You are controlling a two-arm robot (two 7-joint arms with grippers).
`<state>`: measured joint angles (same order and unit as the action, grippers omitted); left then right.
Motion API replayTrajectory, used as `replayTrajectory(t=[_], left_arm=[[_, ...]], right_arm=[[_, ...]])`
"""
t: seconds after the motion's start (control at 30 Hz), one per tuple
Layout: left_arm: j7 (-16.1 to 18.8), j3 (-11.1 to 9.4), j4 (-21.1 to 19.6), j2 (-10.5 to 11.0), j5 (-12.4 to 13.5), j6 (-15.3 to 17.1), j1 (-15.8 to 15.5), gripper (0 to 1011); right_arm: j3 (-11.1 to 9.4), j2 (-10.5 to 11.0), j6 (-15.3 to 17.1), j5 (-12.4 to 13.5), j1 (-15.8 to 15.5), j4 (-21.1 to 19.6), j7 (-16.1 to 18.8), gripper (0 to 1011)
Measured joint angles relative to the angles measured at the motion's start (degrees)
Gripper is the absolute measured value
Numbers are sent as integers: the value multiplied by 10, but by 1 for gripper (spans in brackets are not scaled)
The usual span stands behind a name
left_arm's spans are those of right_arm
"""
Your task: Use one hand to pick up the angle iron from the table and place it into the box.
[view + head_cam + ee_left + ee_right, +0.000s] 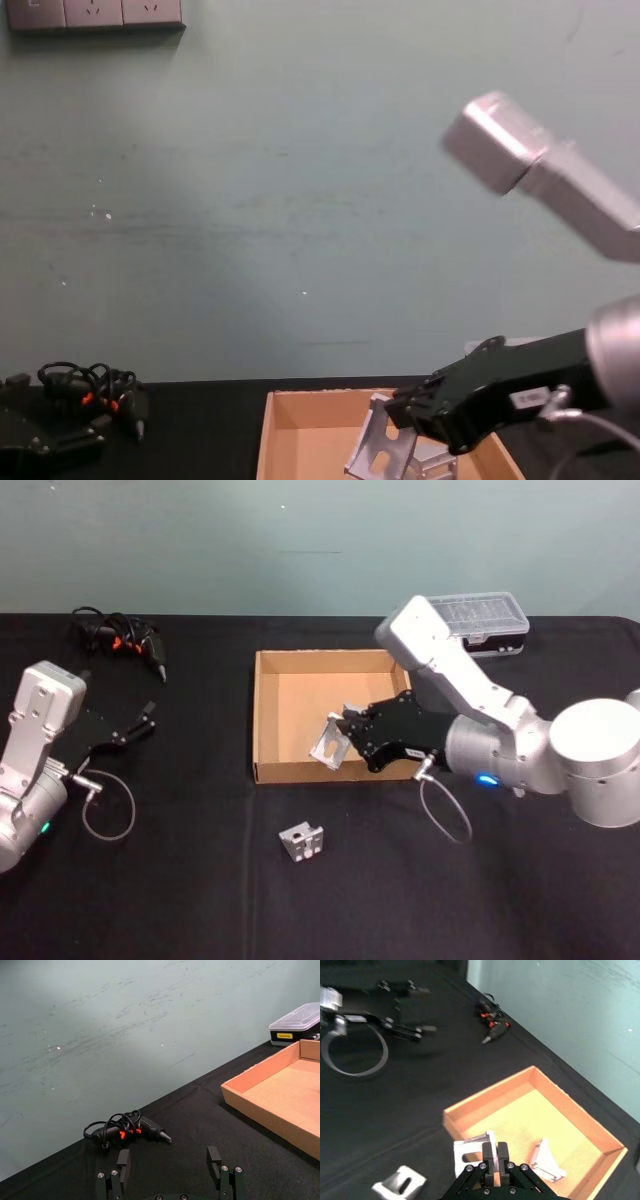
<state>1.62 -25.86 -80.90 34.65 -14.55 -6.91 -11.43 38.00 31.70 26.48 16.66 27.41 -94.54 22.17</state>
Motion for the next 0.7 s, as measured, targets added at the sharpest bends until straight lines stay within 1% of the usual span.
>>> replayTrajectory(t=[0.03,0.07,0.17,0.2,0.3,0.33,0.53,0.57,0.7], left_arm=[[0,0,0,0,0,0,0,1000],[0,0,0,0,0,0,0,1000],[0,0,0,0,0,0,0,1000],[0,0,0,0,0,0,0,1000],[0,0,0,0,0,0,0,1000],[0,0,0,0,0,0,0,1000],[0,0,0,0,0,0,0,1000],[0,0,0,0,0,0,0,1000],[0,0,0,0,0,0,0,1000]], right_arm=[[4,-5,0,-7,4,7,-3,64],[11,-16,-1,-20,13,21,-8,64],[21,-33,-1,-38,26,46,-14,64],[25,-44,-1,-47,33,62,-18,64],[29,-59,-1,-57,43,84,-23,64],[31,-68,-1,-62,48,96,-24,64],[37,-98,-2,-82,64,137,-28,64],[37,-98,-2,-82,64,137,-28,64],[37,-111,-2,-93,72,157,-31,64]])
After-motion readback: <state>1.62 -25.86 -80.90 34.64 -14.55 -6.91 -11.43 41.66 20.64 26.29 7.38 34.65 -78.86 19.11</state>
